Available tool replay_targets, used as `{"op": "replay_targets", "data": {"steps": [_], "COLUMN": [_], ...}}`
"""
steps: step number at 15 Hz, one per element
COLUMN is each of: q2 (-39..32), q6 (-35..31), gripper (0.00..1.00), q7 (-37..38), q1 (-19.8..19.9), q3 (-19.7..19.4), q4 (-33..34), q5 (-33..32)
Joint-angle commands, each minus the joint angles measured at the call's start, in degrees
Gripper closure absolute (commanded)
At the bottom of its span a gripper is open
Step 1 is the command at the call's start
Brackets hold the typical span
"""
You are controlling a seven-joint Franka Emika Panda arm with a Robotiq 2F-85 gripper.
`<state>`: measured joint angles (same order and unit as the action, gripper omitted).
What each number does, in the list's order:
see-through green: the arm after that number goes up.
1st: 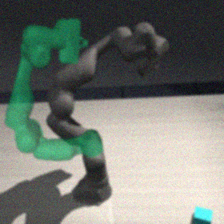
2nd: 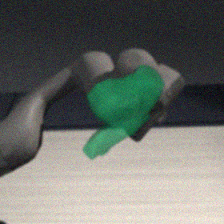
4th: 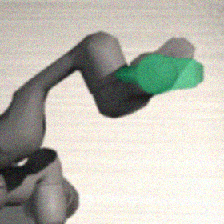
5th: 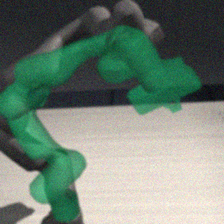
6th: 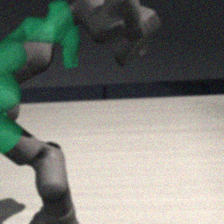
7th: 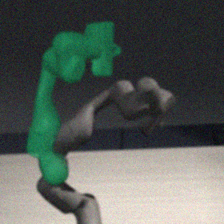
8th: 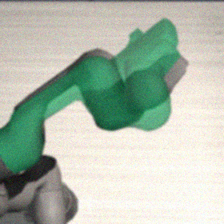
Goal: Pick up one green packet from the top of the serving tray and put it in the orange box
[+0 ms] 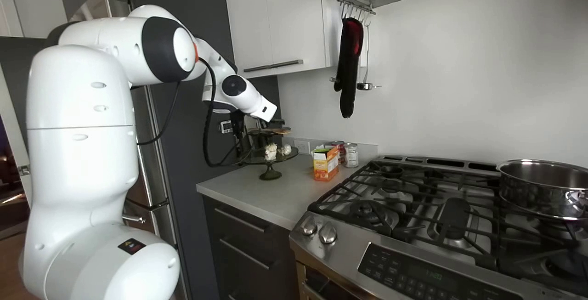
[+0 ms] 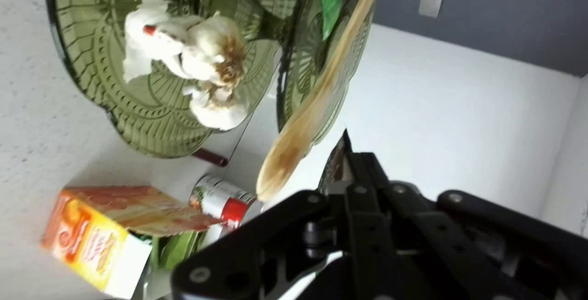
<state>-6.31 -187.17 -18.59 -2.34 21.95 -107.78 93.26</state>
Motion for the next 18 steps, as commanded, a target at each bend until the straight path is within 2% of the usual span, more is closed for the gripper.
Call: {"op": "replay_targets", "data": {"steps": [1,2,3,5,6,12,18], "q2": [2.6,3.0,2.1,1.8,1.0,0.9,-5.8], "q6": [-8.2,-10.1,-13.0,-15.6,-13.6,-13.9,-12.8], "gripper": [1.00,1.00,1.00,1.00,1.00,1.00,1.00], "q7": [2.8,10.2,4.1,3.9,4.3,4.3,1.0], "q1": [-0.3,-4.4,-1.0,-1.2,-1.2,-1.2,0.1], "q3": [0.2,-4.1,-0.5,-1.1,-1.0,-1.0,-2.7], "q4": [-4.8,-7.2,-5.7,-5.9,-4.6,-4.6,2.0], "q5": [2.6,-3.6,2.6,3.6,1.5,1.4,-2.2]}}
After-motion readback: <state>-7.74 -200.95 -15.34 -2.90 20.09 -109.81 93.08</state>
